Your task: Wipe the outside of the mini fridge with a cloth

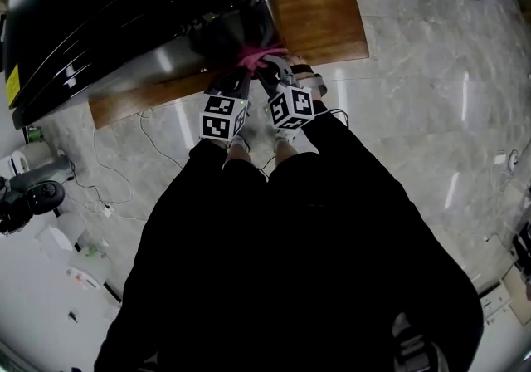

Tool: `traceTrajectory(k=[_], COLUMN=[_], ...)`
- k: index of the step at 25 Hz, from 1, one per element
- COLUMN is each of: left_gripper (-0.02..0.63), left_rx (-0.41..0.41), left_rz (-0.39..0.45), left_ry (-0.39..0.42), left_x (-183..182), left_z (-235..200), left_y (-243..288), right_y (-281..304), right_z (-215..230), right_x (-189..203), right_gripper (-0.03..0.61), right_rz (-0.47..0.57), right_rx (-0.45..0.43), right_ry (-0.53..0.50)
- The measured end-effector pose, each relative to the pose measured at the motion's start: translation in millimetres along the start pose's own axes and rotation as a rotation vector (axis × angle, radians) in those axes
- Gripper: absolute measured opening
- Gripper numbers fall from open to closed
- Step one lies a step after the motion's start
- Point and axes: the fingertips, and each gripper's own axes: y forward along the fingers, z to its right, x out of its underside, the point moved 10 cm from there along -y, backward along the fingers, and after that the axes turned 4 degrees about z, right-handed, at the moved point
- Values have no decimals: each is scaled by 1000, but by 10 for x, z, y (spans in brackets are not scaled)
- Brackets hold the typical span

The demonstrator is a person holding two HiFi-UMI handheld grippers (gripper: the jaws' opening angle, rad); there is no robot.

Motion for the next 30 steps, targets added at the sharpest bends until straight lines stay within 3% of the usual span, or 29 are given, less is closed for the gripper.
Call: traceTrajectory(k=[7, 15, 19, 24, 30], left_gripper=[6, 6, 6, 6, 6], left_rx=[-13, 101, 162, 220, 328], left_rz=[-46, 121, 234, 385, 512], left_ry=[-56, 16, 88, 212, 245], left_x=[70, -285, -661, -1143, -1592], left_z=[46, 510, 718, 783, 724], left_y=[95, -873, -1472, -1824, -2168], right_y=[1, -1195, -1779, -2103, -2250], right_z=[27, 231, 385, 599, 719], right_x=[59, -348, -822, -1422, -1965], right_gripper=[72, 74, 75, 75, 75], right_rz=[-54, 132, 251, 400, 446], right_rx=[-45, 82, 118, 212, 334], right_ry=[93, 373, 456, 592, 614])
